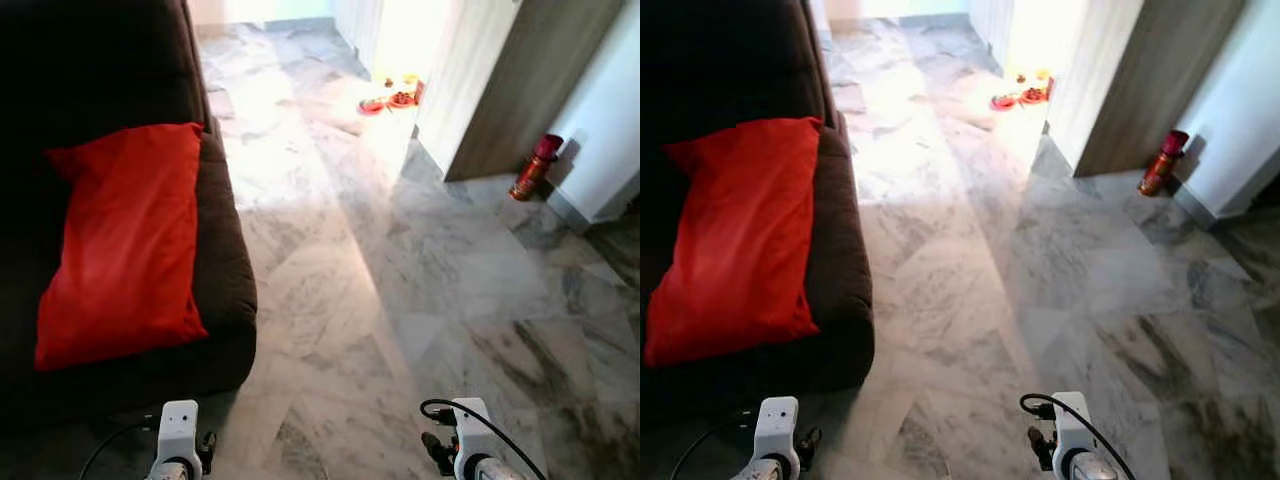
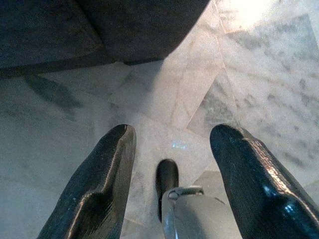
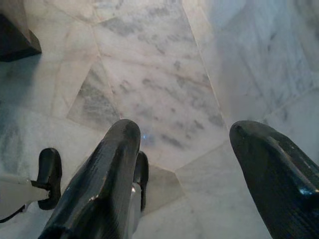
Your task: Move the pillow to the sofa from floor
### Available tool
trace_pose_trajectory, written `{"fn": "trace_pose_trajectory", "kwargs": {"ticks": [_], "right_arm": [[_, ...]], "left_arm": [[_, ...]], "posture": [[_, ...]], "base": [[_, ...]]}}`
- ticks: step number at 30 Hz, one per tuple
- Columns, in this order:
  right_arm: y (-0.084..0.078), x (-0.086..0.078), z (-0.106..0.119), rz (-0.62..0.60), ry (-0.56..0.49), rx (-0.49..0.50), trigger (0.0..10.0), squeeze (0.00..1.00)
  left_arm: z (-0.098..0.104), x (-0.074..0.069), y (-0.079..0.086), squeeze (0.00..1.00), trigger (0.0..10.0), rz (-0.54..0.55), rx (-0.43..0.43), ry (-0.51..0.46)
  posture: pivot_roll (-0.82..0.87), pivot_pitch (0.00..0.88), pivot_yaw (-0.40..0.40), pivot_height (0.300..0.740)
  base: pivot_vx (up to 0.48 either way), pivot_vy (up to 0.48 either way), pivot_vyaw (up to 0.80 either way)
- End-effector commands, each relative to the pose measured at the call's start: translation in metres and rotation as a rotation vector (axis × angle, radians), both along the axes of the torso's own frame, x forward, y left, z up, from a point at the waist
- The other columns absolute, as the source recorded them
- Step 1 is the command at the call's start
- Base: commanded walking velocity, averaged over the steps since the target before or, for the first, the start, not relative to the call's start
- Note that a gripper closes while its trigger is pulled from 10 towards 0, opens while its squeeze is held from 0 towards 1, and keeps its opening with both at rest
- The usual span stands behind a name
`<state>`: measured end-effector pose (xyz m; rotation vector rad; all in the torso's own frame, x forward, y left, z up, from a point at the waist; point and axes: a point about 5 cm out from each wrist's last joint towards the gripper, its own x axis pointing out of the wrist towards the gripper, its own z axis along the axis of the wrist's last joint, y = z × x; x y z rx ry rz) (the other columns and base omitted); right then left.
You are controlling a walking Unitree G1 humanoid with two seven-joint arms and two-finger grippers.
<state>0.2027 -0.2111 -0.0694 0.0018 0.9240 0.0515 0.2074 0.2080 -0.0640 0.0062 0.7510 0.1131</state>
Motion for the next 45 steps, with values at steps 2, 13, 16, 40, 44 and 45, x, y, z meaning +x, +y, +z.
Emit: {"fn": "trace_pose_trajectory", "kwargs": {"ticks": [2,13,16,40,44,45], "right_arm": [[-0.0017,-0.0035,-0.0017,-0.008,0.017,0.002,10.0,0.00],[-0.0019,-0.0035,-0.0018,-0.004,0.022,-0.001,10.0,0.00],[-0.0019,-0.0035,-0.0018,-0.006,0.023,0.000,10.0,0.00],[-0.0013,-0.0036,-0.0020,-0.005,0.026,0.003,10.0,0.00],[-0.0014,-0.0036,-0.0020,-0.004,0.026,0.002,10.0,0.00],[-0.0015,-0.0036,-0.0020,-0.003,0.027,0.001,10.0,0.00]], "left_arm": [[-0.0040,-0.0060,0.0002,0.00,10.0,-0.009,0.000,0.033],[-0.0039,-0.0057,0.0000,0.00,10.0,-0.008,-0.001,0.032],[-0.0038,-0.0057,-0.0001,0.00,10.0,-0.008,-0.003,0.031],[-0.0032,-0.0050,-0.0003,0.00,10.0,-0.024,-0.011,0.023],[-0.0032,-0.0049,-0.0004,0.00,10.0,-0.023,-0.012,0.024],[-0.0032,-0.0049,-0.0005,0.00,10.0,-0.023,-0.012,0.024]], "posture": [[0.19,0.117,-0.065,0.740],[0.19,0.119,-0.066,0.740],[0.19,0.119,-0.066,0.740],[0.19,0.120,-0.065,0.740],[0.19,0.119,-0.065,0.740],[0.19,0.120,-0.065,0.740]], "base": [[0.268,0.000,-0.71],[0.276,0.000,-0.68],[0.279,0.000,-0.67],[0.023,0.000,-0.64],[0.000,0.000,-0.63],[0.000,0.000,-0.64]]}}
